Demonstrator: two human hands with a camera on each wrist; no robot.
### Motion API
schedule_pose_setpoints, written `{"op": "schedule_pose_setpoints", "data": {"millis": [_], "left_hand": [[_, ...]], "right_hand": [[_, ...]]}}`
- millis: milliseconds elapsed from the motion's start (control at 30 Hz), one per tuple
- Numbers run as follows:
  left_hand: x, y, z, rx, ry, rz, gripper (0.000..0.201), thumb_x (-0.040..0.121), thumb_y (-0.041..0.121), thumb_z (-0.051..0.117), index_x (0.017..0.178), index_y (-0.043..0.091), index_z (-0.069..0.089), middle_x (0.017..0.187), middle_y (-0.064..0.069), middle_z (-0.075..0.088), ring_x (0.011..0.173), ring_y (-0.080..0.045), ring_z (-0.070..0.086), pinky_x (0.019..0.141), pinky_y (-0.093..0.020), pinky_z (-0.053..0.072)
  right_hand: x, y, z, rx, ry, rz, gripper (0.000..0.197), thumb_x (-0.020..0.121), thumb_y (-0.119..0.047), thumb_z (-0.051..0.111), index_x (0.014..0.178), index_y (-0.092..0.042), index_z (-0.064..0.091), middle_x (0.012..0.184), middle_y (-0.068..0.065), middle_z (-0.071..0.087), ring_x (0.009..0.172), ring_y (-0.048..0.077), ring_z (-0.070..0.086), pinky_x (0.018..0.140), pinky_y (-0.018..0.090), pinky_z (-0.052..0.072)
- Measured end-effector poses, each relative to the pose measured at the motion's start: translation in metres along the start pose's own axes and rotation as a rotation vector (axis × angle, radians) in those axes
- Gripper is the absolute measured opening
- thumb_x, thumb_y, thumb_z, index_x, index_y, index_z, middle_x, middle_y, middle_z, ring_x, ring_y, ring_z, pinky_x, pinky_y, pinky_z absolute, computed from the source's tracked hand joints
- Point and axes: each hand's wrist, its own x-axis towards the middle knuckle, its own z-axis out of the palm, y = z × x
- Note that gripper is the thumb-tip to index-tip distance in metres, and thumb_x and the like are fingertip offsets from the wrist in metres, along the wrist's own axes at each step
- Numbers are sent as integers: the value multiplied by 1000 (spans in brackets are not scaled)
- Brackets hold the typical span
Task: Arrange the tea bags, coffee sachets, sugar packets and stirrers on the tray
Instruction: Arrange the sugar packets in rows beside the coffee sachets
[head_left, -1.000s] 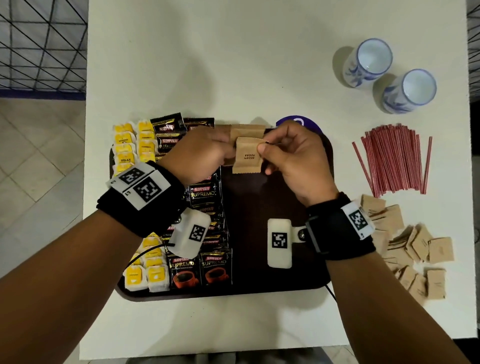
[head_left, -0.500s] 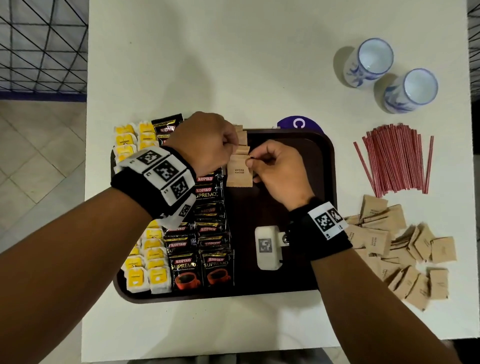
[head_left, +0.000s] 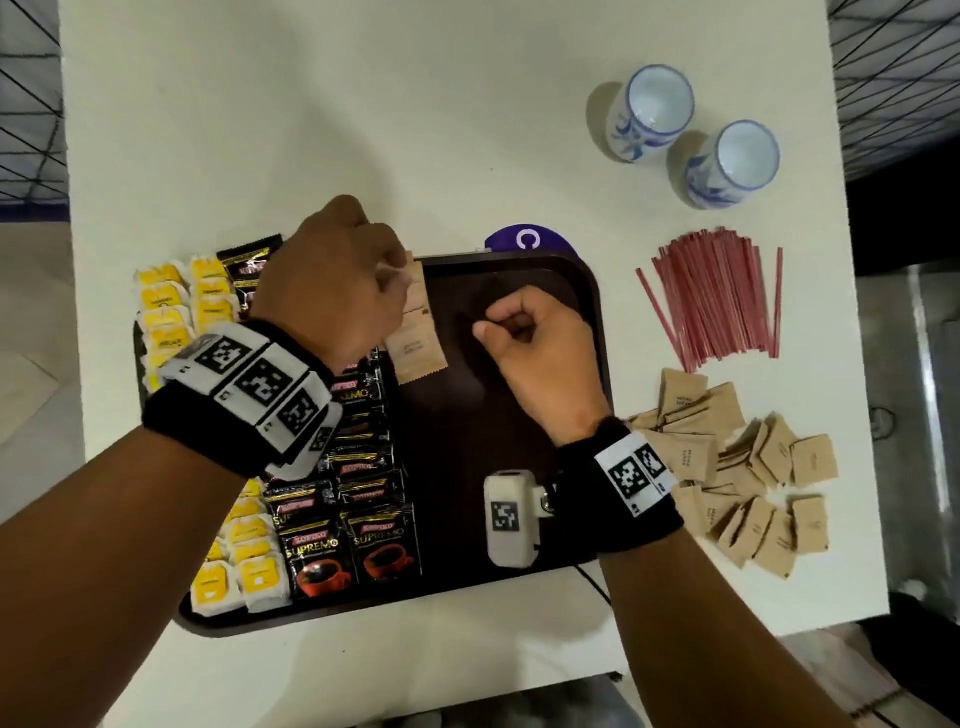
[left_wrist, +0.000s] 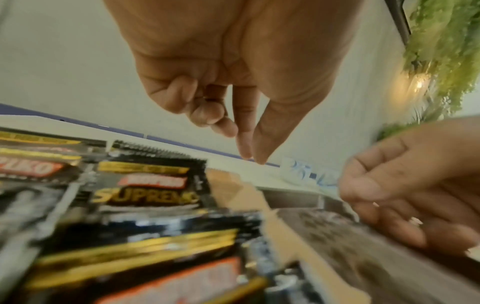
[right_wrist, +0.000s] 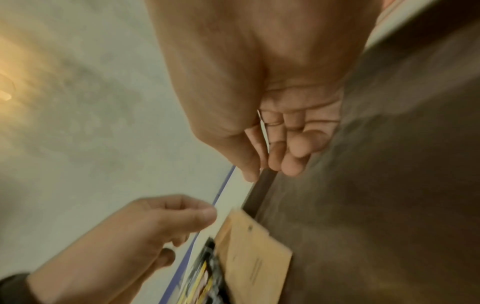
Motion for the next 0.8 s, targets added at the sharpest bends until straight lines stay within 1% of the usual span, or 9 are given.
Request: {"op": "schedule_pose_setpoints", "data": {"millis": [100,167,200,267,333,400,500,633,800], "left_hand": [[-10,24,9,-83,19,-7,12,83,24,68,89,14,71,92,-8,57,82,-28,61,65,-38,51],[-17,45,20,-149,13,-23,10,81,23,70,88,16,71,90,-7,58,83,-25,60,69,-36,51],[-23,53,25,-177,6,-40,10,80,23,72,88,17,71,89,-5,59,82,-21,59,69,-34,50],[-33,73,37,-212,-12,-53,8,78,24,73,86,22,71,86,3,57,75,-14,56,65,-29,48],[-45,89,50,-234,-57,-42,8,78,25,72,86,24,71,84,6,55,73,-13,57,64,-29,49],[-57,103,62,-220,-125,-29,7,79,27,71,86,25,70,84,8,54,75,-13,58,65,-30,50],[-71,121,77,-202,-221,-24,6,82,30,67,87,27,68,87,10,53,79,-12,58,65,-31,51],[-81,138,89,-194,-296,-10,6,85,29,65,90,28,67,92,10,54,81,-14,59,66,-32,52],[-78,154,96,-187,-310,-19,8,86,29,65,93,28,67,95,10,55,77,-15,60,68,-36,54]], "right_hand": [[-34,34,-54,-122,117,62,12,86,-21,74,95,-23,68,85,-13,66,78,-2,62,77,17,51],[-55,61,-92,-235,157,103,22,84,-20,75,104,-23,67,100,-7,64,82,3,63,78,20,52],[-63,73,-106,-306,143,115,30,82,-21,75,111,-23,66,108,-5,61,87,8,63,81,21,52],[-75,95,-130,-474,77,93,41,79,-26,74,119,-25,64,120,-2,56,104,17,57,92,33,50],[-81,110,-138,-573,39,32,42,75,-24,76,115,-27,66,124,1,58,116,20,48,100,43,45],[-83,117,-138,-644,65,-17,44,71,-11,80,113,-20,69,125,8,58,119,24,45,104,43,38],[-79,122,-135,-690,109,-19,51,73,-4,74,122,-17,68,128,14,53,119,36,49,104,38,28],[-78,131,-139,-677,160,10,59,75,-1,66,131,-18,62,132,13,47,120,37,48,106,41,32],[-80,136,-150,-636,137,-31,50,74,5,59,120,-12,67,127,14,51,115,36,52,107,45,34]]}}
